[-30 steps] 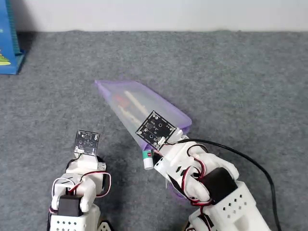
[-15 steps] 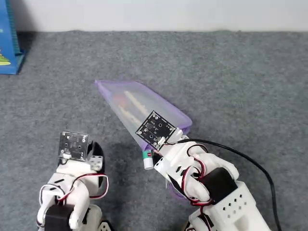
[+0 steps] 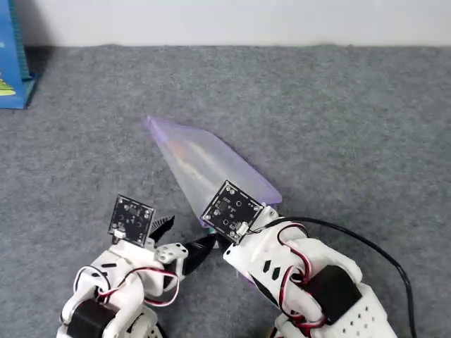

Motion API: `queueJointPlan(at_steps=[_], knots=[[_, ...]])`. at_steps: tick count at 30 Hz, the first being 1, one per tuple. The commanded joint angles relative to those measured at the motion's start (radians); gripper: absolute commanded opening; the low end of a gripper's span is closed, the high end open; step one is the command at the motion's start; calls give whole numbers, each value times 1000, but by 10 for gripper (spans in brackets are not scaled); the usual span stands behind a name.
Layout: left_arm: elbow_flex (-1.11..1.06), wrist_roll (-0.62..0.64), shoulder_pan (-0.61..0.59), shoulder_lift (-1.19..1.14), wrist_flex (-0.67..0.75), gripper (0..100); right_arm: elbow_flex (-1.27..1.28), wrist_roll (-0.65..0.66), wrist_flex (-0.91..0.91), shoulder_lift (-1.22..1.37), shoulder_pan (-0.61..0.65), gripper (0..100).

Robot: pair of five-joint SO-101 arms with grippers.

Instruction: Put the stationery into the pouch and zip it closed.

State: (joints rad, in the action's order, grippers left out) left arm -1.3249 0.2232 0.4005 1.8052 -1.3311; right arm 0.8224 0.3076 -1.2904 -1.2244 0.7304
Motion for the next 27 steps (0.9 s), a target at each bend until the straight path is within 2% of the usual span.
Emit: queueJointPlan(at_steps=[1, 8, 17, 22, 27], knots=[[48, 15, 12, 14, 66, 262, -9, 2, -7, -22, 8, 9], [44, 14, -75, 14, 107, 254, -9, -18, -50, -24, 12, 8], [-110, 14, -77, 14, 245, 249, -8, -20, -61, -25, 39, 8], [-150, 9, -71, 14, 295, 145, -8, -52, -85, -25, 93, 8], [-154, 8, -71, 14, 293, 36, -8, -63, -87, -18, 88, 8]])
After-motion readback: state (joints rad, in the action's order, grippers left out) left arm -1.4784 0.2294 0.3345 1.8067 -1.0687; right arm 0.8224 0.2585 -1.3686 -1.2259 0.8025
